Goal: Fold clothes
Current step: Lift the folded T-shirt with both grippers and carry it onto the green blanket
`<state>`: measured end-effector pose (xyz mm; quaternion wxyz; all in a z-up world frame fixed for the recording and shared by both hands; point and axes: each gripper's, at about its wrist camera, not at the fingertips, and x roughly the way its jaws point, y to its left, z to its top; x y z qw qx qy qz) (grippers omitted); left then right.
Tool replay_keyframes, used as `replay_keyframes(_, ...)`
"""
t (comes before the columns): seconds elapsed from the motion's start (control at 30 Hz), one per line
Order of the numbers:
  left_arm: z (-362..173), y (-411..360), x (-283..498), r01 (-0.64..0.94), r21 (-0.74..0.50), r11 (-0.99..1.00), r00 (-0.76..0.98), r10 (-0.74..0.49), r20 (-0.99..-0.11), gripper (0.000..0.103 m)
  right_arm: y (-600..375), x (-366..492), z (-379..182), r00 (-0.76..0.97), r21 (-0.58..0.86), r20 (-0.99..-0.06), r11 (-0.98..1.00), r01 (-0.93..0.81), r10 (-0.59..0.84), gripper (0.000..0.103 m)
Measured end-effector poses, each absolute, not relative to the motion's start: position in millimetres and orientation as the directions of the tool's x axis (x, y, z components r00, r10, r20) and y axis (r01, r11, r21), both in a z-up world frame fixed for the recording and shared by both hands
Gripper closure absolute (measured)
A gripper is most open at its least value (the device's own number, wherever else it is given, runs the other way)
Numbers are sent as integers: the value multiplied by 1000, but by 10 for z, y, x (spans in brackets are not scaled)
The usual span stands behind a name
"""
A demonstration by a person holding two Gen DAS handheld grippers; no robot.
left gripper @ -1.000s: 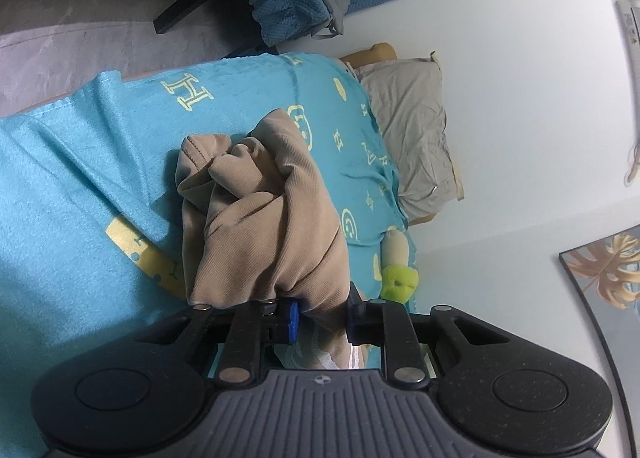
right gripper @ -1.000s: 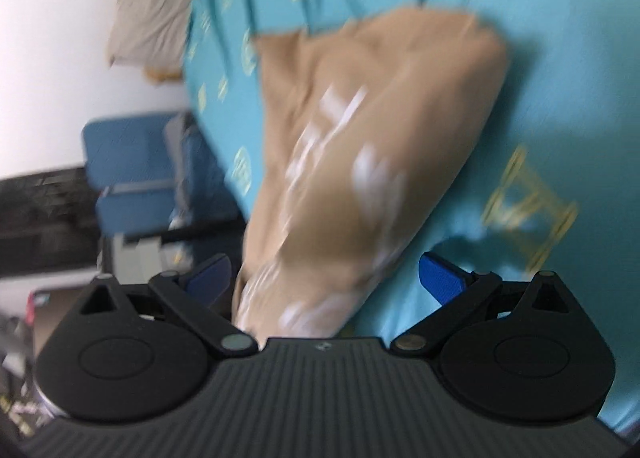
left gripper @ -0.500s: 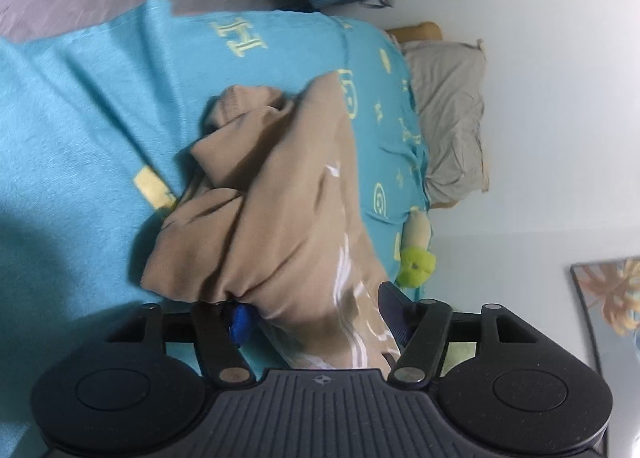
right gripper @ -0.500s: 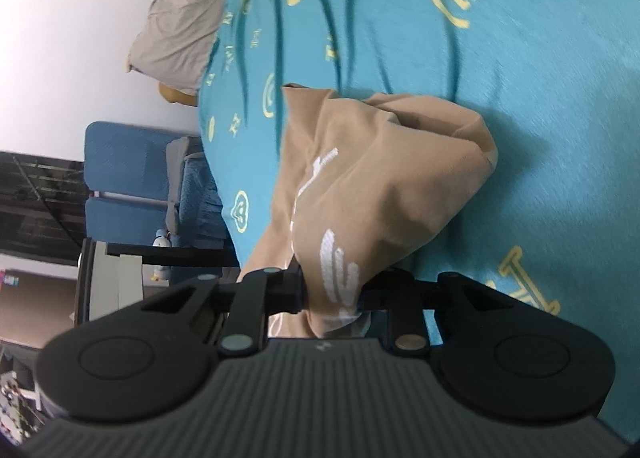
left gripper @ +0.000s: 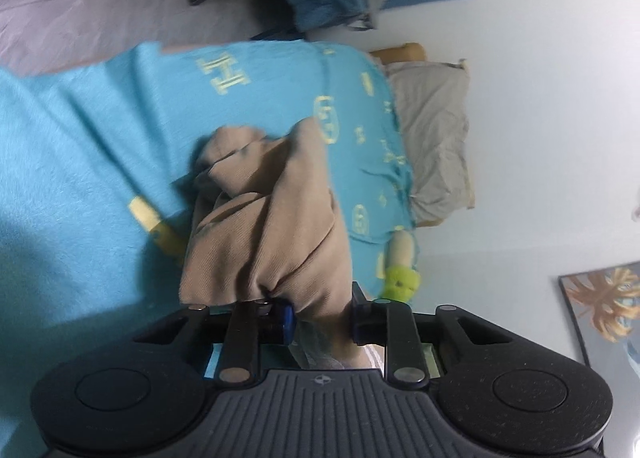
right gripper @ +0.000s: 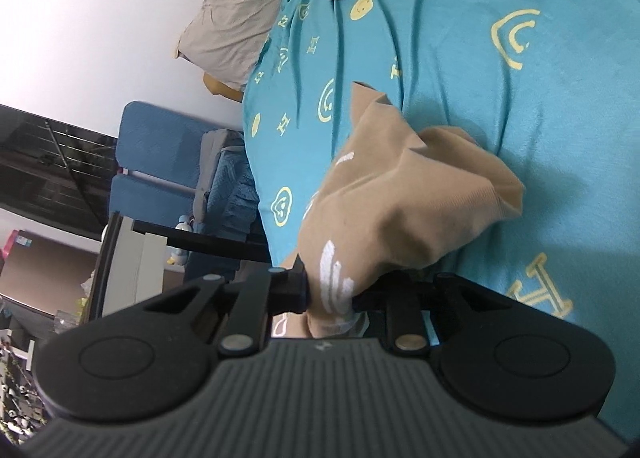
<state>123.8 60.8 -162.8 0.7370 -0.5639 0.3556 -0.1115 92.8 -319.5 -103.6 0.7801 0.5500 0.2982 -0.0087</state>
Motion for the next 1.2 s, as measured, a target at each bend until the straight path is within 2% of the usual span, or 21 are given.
replay_keyframes(0.23, -799, 266, 1072, -139, -896, 422, 706, -593, -388, 80, -3435, 576, -554, 857, 878, -422, 367, 306, 295, 81)
replay_keyframes(0.47, 197, -751, 1102, -18, -890, 455, 676, -651, -346, 80, -4272, 360, 207, 909, 903, -345, 349, 253, 233, 81)
replay_keyframes(0.67, 925, -2310, 1543, 125, -903, 411, 571, -774, -273, 80, -5516, 308, 1044, 956, 886, -279, 409, 218, 95, 81)
replay_keyframes(0.9, 1668, -4434, 1949, 255, -921, 296, 391, -902, -182, 80, -6853, 17, 1773, 954, 798, -255, 524, 298, -155, 81)
replay_keyframes(0.97, 1763, -5006, 1962, 302, -917, 260, 338, -929, -152, 80, -7231, -72, 1974, 944, 768, -240, 550, 327, -226, 81)
replay_keyframes(1.07, 1670, -5734, 1958, 402, -880, 253, 266, -952, -152, 80, -7732, -212, 2175, 920, 726, -220, 576, 376, -324, 81)
replay_keyframes(1.2, 1228, -6208, 1758, 421, -856, 301, 201, -951, -236, 80, -7933, -411, 1740, 876, 693, -267, 553, 464, -401, 81)
